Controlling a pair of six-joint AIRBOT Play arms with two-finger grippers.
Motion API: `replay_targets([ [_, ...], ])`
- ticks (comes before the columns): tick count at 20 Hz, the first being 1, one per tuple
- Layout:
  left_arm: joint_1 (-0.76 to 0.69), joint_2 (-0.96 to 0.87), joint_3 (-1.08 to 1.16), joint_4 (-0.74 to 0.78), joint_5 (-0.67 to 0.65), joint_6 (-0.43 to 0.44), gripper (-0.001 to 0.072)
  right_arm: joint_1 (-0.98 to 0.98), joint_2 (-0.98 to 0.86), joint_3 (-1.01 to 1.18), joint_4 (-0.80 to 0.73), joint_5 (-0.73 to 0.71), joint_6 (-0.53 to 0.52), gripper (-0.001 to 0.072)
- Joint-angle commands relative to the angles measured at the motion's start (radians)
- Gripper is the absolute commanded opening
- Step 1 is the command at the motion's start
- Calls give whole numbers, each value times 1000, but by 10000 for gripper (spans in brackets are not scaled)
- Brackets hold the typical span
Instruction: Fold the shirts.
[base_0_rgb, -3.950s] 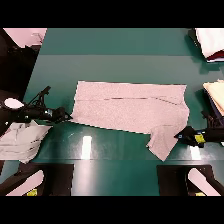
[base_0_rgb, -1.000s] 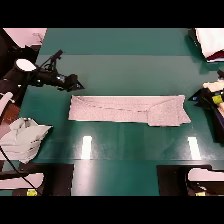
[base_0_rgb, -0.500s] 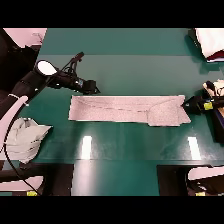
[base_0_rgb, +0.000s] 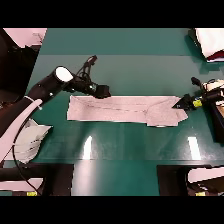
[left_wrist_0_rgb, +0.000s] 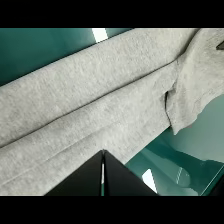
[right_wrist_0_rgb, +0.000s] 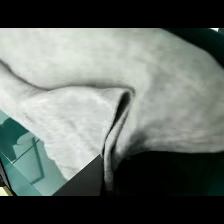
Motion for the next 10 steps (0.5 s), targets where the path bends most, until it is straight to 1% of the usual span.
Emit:
replay_targets([
  [1,-50,-70,2,-2,36,-10,23,43,105,7,3,-4,36,13],
  [5,-93,-188,63,-10,43,-13,23,128,234,112,3,12,154,12],
  [8,-128,-262,115,-10,53,-13,23,231,269,246,3,43,233,12],
  [10,-137,-299,141,-10,64,-37,23,316,271,324,2,51,272,12],
])
